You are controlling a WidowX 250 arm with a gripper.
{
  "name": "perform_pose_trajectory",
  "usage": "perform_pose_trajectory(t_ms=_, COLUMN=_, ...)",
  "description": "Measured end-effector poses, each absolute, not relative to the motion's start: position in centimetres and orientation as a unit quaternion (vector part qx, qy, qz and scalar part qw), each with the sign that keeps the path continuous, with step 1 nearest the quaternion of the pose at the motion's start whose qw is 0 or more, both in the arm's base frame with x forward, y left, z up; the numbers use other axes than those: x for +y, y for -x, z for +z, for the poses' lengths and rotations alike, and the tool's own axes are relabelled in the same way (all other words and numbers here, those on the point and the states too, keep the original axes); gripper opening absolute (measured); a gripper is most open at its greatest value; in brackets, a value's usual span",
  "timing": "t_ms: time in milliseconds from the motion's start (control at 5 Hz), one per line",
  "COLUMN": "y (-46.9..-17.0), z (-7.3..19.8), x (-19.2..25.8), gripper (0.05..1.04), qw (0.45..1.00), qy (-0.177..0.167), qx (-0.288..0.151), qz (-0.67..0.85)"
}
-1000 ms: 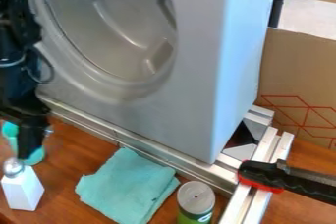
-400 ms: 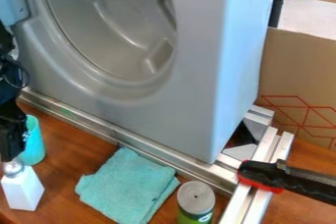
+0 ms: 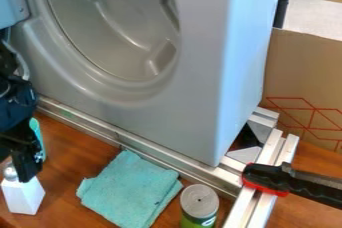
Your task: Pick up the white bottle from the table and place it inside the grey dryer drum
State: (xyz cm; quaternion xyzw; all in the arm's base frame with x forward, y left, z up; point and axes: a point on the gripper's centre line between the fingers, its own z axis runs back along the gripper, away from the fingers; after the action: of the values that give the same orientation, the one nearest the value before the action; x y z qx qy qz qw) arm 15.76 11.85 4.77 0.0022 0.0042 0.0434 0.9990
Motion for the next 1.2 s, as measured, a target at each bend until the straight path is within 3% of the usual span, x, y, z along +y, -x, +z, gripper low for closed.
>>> perform_pose_trajectory(t_ms=200, y=-15.9, z=3.2, x=12.5, gripper=1.0, qw=0.998, qy=-0.003, qx=0.011, qz=0.061)
perform_pose_trajectory(t_ms=600, y=-15.1, z=2.6, x=14.2, gripper=1.0, qw=0.988, qy=-0.049, qx=0.054, qz=0.134)
perform_pose_trajectory(t_ms=800, y=-15.3, z=2.1, x=14.2, gripper=0.946, qw=0.989, qy=-0.041, qx=0.057, qz=0.132)
perform_pose_trajectory(t_ms=1000, y=-15.4, z=2.1, x=13.7, gripper=0.663, qw=0.989, qy=-0.031, qx=0.048, qz=0.133)
perform_pose_trajectory(t_ms=1200, y=-15.5, z=2.5, x=13.3, gripper=0.519, qw=0.991, qy=-0.018, qx=0.026, qz=0.13)
